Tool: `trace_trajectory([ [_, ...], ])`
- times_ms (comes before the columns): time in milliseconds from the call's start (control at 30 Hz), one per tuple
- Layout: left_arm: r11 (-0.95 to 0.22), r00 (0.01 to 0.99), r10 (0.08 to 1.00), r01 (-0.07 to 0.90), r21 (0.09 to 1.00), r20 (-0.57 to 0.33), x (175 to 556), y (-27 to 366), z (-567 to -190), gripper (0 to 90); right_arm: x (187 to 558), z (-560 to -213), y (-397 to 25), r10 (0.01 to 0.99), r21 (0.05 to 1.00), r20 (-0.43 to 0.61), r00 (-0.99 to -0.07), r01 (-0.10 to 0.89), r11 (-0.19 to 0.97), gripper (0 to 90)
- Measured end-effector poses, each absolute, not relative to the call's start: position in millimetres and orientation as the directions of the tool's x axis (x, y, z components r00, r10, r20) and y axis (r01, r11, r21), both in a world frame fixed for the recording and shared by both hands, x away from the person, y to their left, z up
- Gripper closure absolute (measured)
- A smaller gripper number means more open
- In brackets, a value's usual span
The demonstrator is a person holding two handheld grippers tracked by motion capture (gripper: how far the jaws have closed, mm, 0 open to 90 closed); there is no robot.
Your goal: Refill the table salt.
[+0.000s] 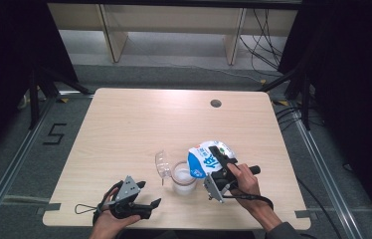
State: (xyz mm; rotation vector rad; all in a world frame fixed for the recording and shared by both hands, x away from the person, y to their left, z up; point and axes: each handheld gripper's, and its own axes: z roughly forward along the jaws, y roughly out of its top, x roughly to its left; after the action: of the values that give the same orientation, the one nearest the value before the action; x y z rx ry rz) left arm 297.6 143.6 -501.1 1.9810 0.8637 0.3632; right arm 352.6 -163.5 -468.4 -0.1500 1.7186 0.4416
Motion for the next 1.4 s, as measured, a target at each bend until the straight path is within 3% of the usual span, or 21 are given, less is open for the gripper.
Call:
trace_trajectory([
  [167,-0.343,0.712,0.698,0.427,0.837,-0.078,298,144,-501,20.0,353,-466,-166,0.149,0.216,-0.964,-0.218,-0.327,0.920,87.6],
  [267,-0.343,0.713,0.697,0.427,0.837,-0.077,298,144,-501,20.0,352,-470,-166,0.238,0.324,-0.926,-0.292,-0.294,0.899,87.6],
  [367,-0.331,0.713,0.696,0.425,0.842,-0.086,298,144,-502,20.1,353,-469,-168,0.229,0.318,-0.925,-0.303,-0.289,0.903,87.9],
  [600,-0.336,0.712,0.698,0.427,0.840,-0.082,298,143,-501,20.1,362,-472,-175,0.313,0.422,-0.873,-0.374,-0.259,0.869,88.2],
  [733,-0.344,0.714,0.696,0.426,0.836,-0.077,298,144,-501,20.1,366,-474,-181,0.386,0.501,-0.815,-0.432,-0.192,0.844,88.5],
  [1133,-0.333,0.710,0.699,0.428,0.840,-0.084,298,143,-501,20.2,376,-467,-196,0.438,0.565,-0.770,-0.464,-0.177,0.806,89.0],
  [1167,-0.338,0.714,0.695,0.428,0.838,-0.084,298,144,-501,20.2,376,-468,-198,0.486,0.611,-0.730,-0.479,-0.140,0.779,89.1],
  [1400,-0.322,0.712,0.696,0.426,0.846,-0.093,298,143,-501,20.2,380,-468,-206,0.548,0.678,-0.658,-0.517,-0.090,0.729,89.2],
])
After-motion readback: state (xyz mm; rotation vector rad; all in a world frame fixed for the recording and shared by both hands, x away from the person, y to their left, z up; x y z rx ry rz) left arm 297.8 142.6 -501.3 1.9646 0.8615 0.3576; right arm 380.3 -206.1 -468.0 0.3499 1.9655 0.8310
